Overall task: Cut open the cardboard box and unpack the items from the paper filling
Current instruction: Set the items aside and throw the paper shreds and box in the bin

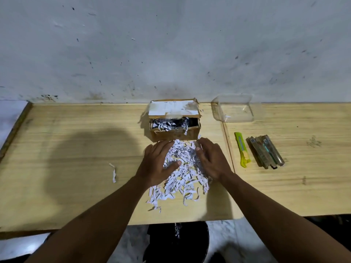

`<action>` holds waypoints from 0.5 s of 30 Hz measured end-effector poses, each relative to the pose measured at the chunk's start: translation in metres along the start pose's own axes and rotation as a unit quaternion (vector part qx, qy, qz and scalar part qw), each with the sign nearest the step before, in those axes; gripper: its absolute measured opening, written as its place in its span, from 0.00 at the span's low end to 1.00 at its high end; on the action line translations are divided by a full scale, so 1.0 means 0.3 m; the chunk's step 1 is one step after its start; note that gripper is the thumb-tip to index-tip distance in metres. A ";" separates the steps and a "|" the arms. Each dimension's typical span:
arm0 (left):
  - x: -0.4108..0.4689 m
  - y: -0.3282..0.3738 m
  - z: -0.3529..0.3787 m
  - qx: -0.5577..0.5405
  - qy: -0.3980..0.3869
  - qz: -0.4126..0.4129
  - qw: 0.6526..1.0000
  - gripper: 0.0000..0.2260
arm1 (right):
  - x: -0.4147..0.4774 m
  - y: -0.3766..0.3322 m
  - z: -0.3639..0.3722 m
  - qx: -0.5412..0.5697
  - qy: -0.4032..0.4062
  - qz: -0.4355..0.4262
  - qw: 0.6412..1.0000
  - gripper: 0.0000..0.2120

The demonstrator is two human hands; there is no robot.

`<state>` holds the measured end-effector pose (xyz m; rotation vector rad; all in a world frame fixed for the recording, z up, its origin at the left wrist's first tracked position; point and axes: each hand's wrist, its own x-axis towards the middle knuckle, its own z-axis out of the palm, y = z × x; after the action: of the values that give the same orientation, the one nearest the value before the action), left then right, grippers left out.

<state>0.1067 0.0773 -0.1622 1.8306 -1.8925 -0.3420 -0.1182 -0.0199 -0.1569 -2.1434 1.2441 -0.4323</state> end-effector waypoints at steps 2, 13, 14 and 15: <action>0.012 0.005 0.018 0.035 -0.060 -0.010 0.998 0.35 | 0.016 0.014 0.012 -0.028 -0.041 -0.004 0.999 0.23; -0.078 -0.093 -0.107 0.049 0.039 -0.038 0.997 0.22 | -0.057 -0.034 -0.050 -0.006 -0.008 -0.086 0.996 0.19; -0.098 -0.125 -0.120 0.056 0.067 -0.083 0.993 0.22 | -0.043 -0.039 -0.051 -0.007 -0.015 -0.074 0.997 0.19; -0.125 -0.158 -0.132 0.065 0.086 -0.132 0.985 0.24 | -0.031 -0.039 -0.046 -0.017 -0.032 -0.071 0.997 0.20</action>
<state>0.1671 0.1168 -0.1582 2.1297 -1.5916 -0.1442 -0.1227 -0.0123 -0.1385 -2.2647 1.0749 -0.4024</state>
